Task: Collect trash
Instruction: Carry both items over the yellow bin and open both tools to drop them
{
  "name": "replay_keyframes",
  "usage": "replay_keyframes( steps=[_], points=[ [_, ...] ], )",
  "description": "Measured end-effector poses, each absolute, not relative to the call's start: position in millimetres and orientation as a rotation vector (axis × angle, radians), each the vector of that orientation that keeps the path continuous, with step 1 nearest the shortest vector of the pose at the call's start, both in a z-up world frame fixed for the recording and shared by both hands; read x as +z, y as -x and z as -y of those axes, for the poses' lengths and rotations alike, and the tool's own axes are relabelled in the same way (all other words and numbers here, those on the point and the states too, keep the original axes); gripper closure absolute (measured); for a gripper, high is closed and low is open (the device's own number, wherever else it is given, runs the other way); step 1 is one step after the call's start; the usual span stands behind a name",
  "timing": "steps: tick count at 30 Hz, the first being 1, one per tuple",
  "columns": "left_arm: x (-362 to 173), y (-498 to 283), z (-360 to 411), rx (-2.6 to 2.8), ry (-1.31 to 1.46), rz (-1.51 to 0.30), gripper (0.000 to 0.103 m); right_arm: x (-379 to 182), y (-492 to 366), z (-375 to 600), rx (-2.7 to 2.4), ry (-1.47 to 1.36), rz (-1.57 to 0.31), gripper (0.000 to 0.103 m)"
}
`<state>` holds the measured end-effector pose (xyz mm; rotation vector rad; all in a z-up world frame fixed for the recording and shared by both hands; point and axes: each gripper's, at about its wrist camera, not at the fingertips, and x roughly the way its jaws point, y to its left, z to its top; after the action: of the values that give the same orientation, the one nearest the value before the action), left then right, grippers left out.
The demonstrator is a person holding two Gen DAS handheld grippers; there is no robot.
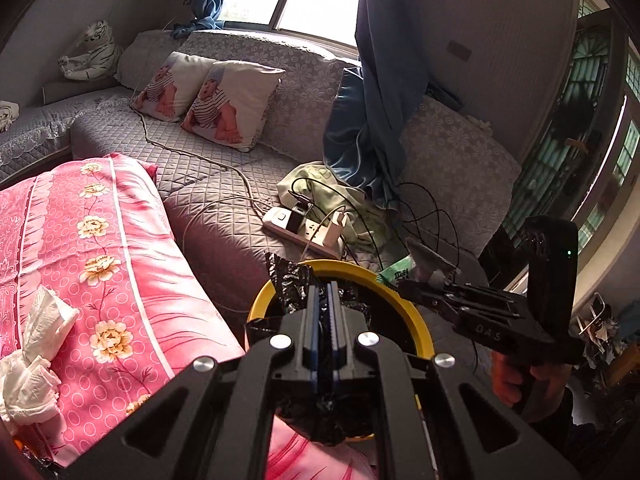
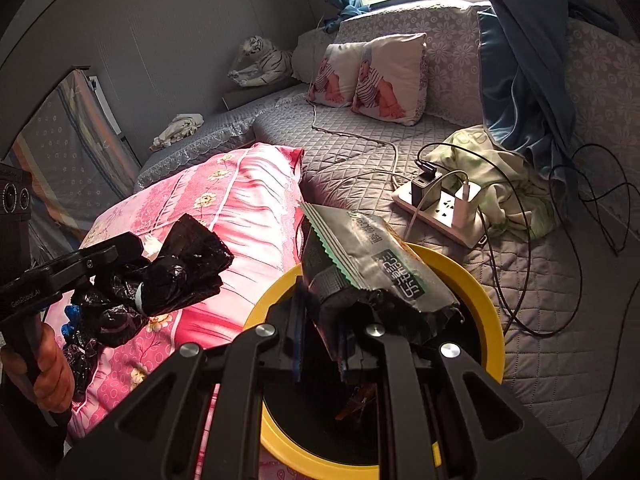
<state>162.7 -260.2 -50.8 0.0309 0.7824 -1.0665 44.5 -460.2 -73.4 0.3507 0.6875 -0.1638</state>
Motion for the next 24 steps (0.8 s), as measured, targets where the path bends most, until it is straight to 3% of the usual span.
replay_keyframes(
  steps=[12,24],
  points=[
    [-96,-167,322,-1.071,-0.066,-0.913,0.099,-110,-43,491,-0.193,-0.454,-0.790,0.091],
    [-104,-170,327,-1.065,-0.055,-0.941,0.098,-122,-45,501,-0.226,-0.467,-0.829,0.089]
  ],
)
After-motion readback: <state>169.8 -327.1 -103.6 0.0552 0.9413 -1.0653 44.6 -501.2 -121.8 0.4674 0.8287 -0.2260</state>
